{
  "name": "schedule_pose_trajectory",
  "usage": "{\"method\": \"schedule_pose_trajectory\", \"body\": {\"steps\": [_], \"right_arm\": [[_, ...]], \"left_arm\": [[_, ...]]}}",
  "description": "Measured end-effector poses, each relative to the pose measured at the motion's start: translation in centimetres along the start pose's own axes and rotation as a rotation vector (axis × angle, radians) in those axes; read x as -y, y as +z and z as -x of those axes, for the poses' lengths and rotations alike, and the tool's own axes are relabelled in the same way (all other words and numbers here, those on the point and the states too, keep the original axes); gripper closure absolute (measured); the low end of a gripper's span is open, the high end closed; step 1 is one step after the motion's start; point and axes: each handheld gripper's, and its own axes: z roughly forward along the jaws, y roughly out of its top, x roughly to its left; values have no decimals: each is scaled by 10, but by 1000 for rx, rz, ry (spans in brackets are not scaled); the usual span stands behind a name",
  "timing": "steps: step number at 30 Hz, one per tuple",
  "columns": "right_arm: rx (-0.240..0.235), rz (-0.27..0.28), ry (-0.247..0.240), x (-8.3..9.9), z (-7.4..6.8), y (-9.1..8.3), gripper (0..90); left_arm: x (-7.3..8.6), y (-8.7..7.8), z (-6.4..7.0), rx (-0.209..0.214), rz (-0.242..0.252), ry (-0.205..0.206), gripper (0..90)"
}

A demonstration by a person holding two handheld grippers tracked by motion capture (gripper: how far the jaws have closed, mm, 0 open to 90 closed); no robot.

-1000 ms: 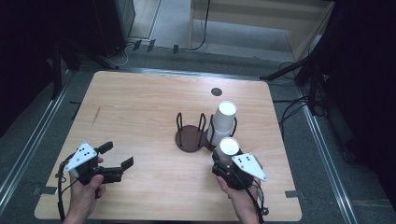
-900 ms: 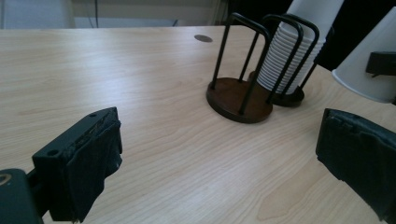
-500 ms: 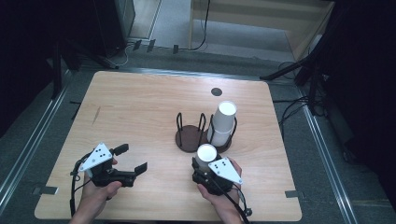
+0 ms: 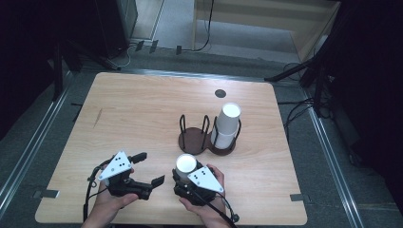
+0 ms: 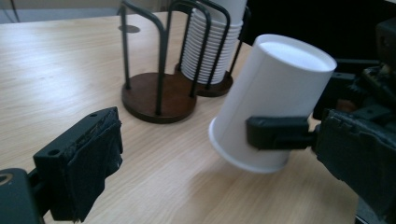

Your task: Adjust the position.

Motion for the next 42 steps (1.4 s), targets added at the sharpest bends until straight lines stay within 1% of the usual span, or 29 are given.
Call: {"method": "schedule_pose_trajectory", "body": {"steps": [2,3,4,5,7,10,12,14,17,19,20,21,22,24,25,27,29,32,35,37,38,40,42], "right_arm": [[-17,1,-17,1,-5,1,285],[-22,-1,-22,2,-8,1,285],[-32,-3,-32,3,-13,2,285],[-32,-3,-32,3,-13,2,285],[-39,-4,-39,3,-16,2,285],[-52,3,-53,3,-20,1,285],[-64,5,-59,3,-24,1,286],[-72,9,-68,3,-27,1,285],[-75,8,-76,3,-30,0,285],[-79,8,-78,3,-31,0,284],[-86,9,-80,3,-32,0,284],[-89,9,-80,4,-32,0,284],[-89,8,-84,4,-33,0,284],[-95,12,-96,4,-34,0,283],[-94,12,-102,4,-35,0,283],[-94,11,-107,5,-35,1,280],[-92,9,-106,6,-35,1,277],[-92,12,-109,6,-35,1,265],[-96,12,-96,5,-34,1,241],[-86,10,-90,4,-34,1,194],[-88,3,-86,5,-34,2,159],[-85,-5,-94,7,-34,3,153],[-82,0,-105,9,-35,4,174]], "left_arm": [[0,4,4,13,-10,5,32],[-1,5,5,20,-9,2,34],[-2,6,8,37,-3,-4,52],[-2,6,8,37,-3,-4,60],[-3,9,12,53,-10,0,64],[-3,11,15,66,-26,10,81],[-3,12,17,68,-29,13,122],[-4,12,19,76,-28,14,137],[-4,12,22,74,-35,31,168],[-4,13,23,55,-44,44,200],[-4,13,24,56,-45,49,208],[-4,13,25,60,-43,51,223],[-4,13,26,56,-42,55,261],[-4,13,28,42,-42,86,298],[-4,13,29,36,-49,94,303],[-5,13,30,30,-60,97,311],[-5,13,30,30,-67,106,320],[-6,12,28,37,-54,94,344],[-6,12,27,42,-46,88,355],[-7,10,26,27,-32,81,360],[-8,9,25,27,-24,76,361],[-9,5,21,34,-3,55,361],[-11,2,18,45,3,38,360]]}}
